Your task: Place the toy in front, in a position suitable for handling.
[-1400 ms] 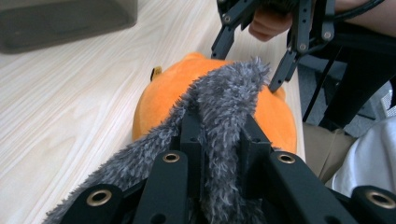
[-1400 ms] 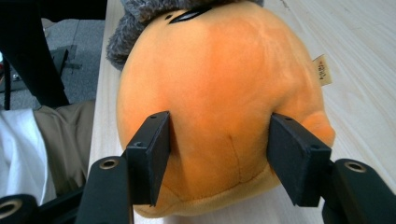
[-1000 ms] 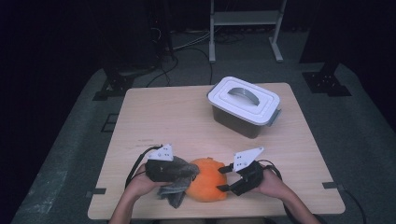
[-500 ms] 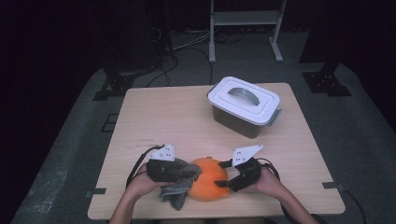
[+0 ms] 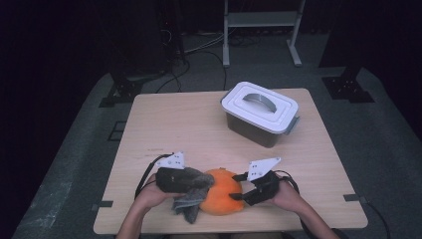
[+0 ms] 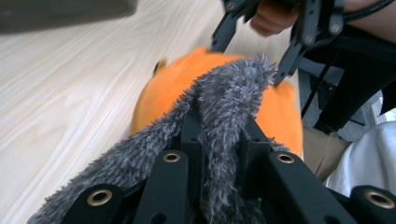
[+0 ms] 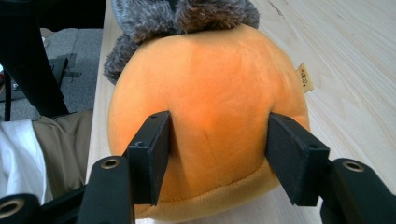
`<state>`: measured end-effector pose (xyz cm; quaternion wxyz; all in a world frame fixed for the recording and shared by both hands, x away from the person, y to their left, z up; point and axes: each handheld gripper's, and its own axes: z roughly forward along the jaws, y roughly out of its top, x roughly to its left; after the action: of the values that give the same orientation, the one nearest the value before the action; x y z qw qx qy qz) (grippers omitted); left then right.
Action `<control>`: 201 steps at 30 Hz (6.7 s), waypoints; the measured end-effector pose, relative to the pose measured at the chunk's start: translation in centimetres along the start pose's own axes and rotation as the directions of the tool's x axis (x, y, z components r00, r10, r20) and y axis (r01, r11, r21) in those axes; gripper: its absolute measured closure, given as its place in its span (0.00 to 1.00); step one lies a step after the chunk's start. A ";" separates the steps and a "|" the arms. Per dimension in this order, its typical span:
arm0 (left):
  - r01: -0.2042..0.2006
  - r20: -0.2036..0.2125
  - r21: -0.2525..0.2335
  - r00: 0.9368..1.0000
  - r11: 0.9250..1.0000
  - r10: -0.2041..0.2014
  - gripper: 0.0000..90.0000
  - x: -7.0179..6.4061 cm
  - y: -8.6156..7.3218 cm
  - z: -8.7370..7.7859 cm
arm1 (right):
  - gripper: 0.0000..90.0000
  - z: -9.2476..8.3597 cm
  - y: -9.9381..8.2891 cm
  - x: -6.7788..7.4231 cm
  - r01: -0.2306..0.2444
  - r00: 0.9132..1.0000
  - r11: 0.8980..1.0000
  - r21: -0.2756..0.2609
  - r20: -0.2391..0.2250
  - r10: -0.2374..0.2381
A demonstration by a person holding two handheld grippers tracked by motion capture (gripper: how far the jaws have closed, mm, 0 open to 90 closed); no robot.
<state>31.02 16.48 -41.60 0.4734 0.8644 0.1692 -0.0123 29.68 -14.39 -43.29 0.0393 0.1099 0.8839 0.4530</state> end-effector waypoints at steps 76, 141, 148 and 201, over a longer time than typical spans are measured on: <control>-0.082 -0.027 0.016 0.996 0.997 0.082 0.85 0.1 4.8 1.7 | 0.48 -0.4 2.0 0.1 0.109 0.983 0.992 0.058 0.139 -0.116; -0.074 0.000 0.021 0.997 0.997 0.074 0.85 0.6 5.6 2.5 | 0.54 -1.2 0.6 -0.1 0.069 0.993 0.998 0.003 0.092 -0.069; 0.006 -0.028 0.038 1.000 0.999 -0.005 0.85 2.2 3.1 1.6 | 0.54 -1.3 0.2 -0.5 0.061 0.994 0.998 -0.004 0.089 -0.060; -0.106 0.002 0.032 0.994 0.994 0.106 0.85 -0.9 6.8 1.5 | 0.67 -0.8 2.0 0.9 0.120 0.989 0.992 -0.042 0.090 -0.116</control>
<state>32.45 11.66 -36.72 0.4595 0.8796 0.1230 0.0099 28.97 -13.73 -41.19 0.1070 0.0760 0.8752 0.4656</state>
